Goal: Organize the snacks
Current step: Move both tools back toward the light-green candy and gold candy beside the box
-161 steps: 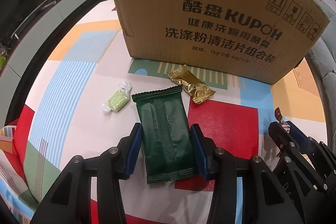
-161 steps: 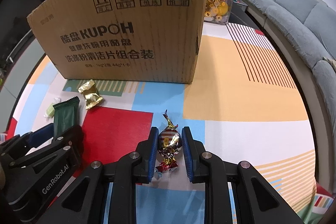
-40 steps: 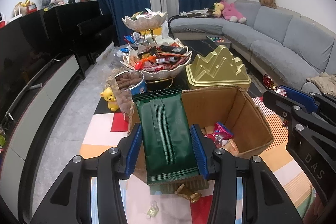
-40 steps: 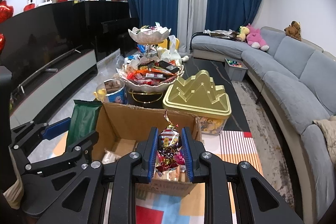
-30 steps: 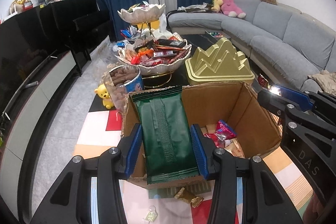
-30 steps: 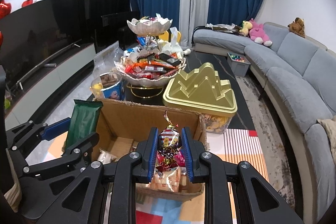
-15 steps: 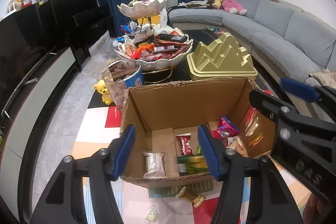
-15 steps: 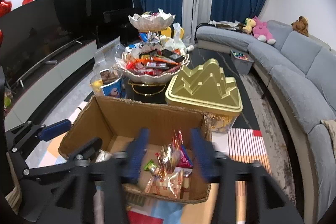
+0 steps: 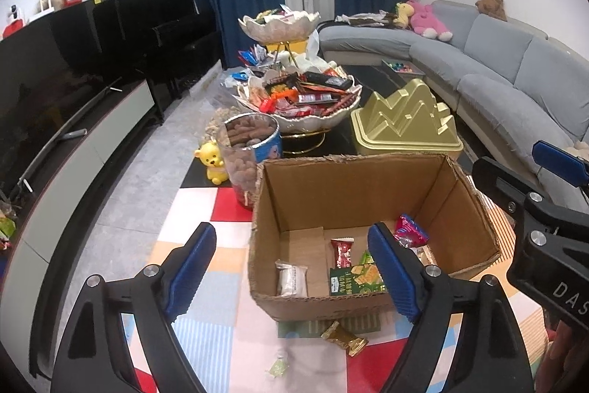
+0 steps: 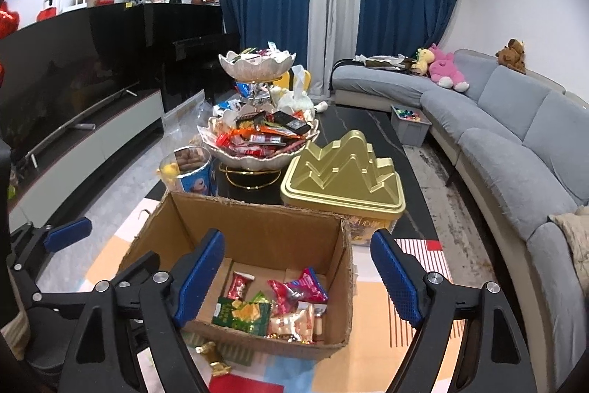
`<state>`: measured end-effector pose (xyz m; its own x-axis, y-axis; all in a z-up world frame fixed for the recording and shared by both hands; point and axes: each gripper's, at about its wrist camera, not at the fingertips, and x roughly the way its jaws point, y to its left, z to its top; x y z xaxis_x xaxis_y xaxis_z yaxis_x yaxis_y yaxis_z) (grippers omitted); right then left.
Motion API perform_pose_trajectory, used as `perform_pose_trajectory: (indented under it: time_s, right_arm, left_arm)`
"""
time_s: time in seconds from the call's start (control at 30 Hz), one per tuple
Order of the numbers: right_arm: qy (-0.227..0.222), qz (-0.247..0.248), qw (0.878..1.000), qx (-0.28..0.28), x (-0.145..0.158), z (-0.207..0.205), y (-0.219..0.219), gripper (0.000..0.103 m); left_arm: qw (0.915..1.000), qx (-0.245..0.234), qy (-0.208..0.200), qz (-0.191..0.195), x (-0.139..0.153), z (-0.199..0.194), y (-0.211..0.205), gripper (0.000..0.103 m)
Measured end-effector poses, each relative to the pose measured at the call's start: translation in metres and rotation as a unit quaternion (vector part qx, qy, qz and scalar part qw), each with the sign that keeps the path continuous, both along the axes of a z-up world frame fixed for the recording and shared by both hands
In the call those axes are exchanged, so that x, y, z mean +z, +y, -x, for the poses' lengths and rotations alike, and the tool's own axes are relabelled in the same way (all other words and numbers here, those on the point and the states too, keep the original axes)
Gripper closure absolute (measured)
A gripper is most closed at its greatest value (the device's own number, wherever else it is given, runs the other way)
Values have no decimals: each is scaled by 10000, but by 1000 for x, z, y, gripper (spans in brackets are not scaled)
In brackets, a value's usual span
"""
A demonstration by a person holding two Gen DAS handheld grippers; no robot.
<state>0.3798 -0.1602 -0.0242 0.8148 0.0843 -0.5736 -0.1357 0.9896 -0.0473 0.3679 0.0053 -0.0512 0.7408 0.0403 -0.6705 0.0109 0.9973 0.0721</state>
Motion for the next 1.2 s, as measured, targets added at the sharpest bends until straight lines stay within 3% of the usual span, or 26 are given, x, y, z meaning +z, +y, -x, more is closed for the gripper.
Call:
perform_pose_trajectory:
  time_s: [0.3, 0.43, 0.6, 1.2]
  right_arm:
    - [-102, -14, 9999, -16, 12, 19, 0, 20]
    - [-160, -18, 9999, -41, 15, 28, 3, 13]
    - [-208, 5, 9998, -4, 16, 39, 7, 12]
    - [-225, 151, 9993, 261, 1, 68, 19, 12]
  left_arm:
    - [9998, 138, -104, -40, 13, 22, 8, 13]
    - [9997, 234, -90, -24, 15, 31, 16, 13]
    - [9995, 278, -120, -50, 17, 44, 22, 13]
    - [9999, 66, -150, -29, 3, 81, 25, 13]
